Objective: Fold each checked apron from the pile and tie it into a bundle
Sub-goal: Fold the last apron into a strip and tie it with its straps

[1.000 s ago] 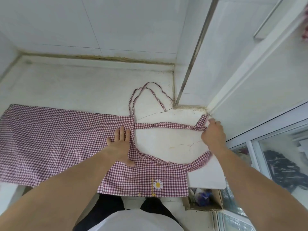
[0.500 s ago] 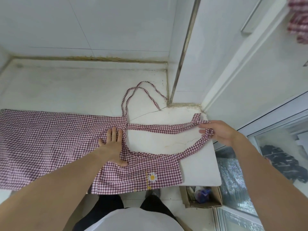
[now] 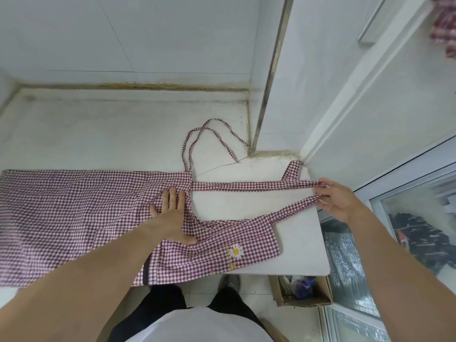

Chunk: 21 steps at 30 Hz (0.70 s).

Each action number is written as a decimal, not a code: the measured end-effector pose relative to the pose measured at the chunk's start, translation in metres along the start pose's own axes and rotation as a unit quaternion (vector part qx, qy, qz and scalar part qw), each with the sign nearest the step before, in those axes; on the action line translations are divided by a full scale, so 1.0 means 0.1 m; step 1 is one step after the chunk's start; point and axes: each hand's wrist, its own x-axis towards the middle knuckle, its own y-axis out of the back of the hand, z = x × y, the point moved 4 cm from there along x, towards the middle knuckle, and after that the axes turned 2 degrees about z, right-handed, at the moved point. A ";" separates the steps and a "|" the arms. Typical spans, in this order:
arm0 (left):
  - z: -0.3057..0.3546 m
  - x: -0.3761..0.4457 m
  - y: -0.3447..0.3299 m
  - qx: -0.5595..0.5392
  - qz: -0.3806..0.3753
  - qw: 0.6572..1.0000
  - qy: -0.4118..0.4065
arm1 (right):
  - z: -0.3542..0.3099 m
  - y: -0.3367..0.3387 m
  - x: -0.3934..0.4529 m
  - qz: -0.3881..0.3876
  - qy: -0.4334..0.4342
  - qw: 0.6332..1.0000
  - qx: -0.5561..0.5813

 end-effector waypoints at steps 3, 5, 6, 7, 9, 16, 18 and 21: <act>0.14 0.04 0.04 -0.017 0.030 0.999 -0.025 | 0.04 -0.04 -0.02 0.041 0.022 0.999 -0.005; 0.24 0.08 0.07 -0.032 0.064 0.996 -0.047 | 0.03 -0.07 -0.15 0.165 0.093 0.974 -0.123; 0.27 0.11 0.08 -0.050 0.081 0.994 -0.057 | 0.01 -0.14 -0.27 0.227 0.159 0.940 -0.200; 0.30 0.14 0.08 -0.082 0.101 0.989 -0.069 | 0.01 -0.29 -0.44 0.256 0.244 0.898 -0.263; 0.35 0.18 0.11 -0.160 0.167 0.968 -0.099 | 0.15 -0.76 -0.80 0.217 0.397 0.822 -0.345; -0.40 0.03 0.13 -0.181 0.367 0.908 -0.090 | 1.15 -2.36 -1.30 -0.109 0.449 0.731 -0.503; -0.81 0.04 0.03 -0.162 0.317 0.934 -0.015 | 1.35 -2.52 -1.23 -0.167 0.391 0.744 -0.516; -1.50 0.04 -0.21 -0.119 0.199 0.971 0.061 | 1.58 -2.61 -1.08 -0.171 0.335 0.703 -0.603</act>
